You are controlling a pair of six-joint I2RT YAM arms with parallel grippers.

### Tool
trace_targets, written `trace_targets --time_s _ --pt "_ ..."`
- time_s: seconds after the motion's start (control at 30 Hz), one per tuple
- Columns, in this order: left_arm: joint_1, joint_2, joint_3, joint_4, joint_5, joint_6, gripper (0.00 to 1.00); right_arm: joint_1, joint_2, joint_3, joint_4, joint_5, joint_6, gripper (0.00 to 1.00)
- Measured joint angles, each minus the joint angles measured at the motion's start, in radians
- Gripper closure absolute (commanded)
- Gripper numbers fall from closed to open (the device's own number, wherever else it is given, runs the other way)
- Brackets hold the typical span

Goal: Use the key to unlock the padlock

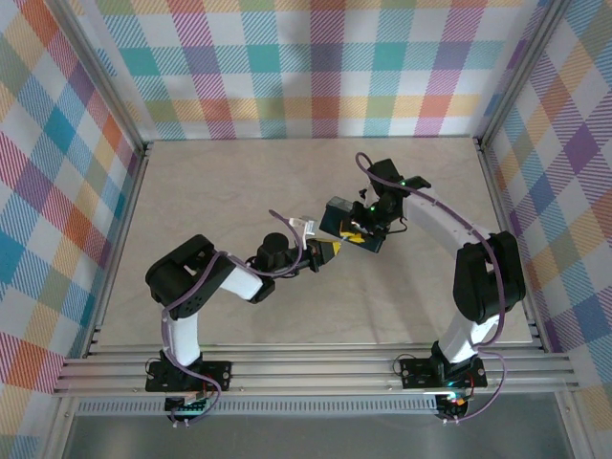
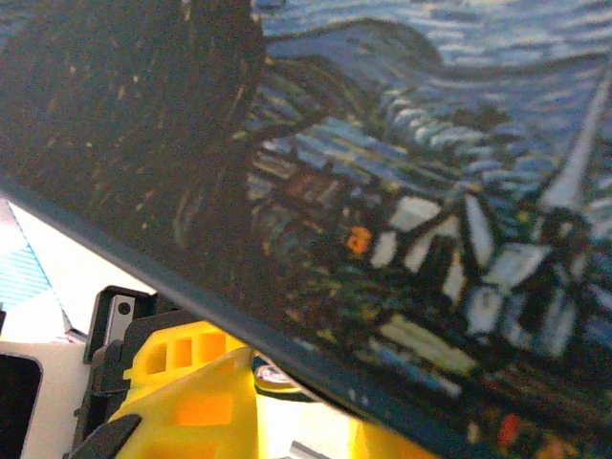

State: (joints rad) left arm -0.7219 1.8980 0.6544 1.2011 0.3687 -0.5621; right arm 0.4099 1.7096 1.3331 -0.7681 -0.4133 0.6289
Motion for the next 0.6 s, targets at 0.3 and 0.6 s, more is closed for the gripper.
trace_targets --time_s 0.3,0.6 --pt "0.031 0.011 0.025 -0.001 0.076 -0.085 1.0 -0.007 -0.001 -0.01 0.028 -0.003 -0.005 1.0" --pt "0.051 0.011 0.067 -0.03 0.14 -0.149 1.0 -0.019 -0.018 -0.035 0.084 -0.006 -0.009 1.0"
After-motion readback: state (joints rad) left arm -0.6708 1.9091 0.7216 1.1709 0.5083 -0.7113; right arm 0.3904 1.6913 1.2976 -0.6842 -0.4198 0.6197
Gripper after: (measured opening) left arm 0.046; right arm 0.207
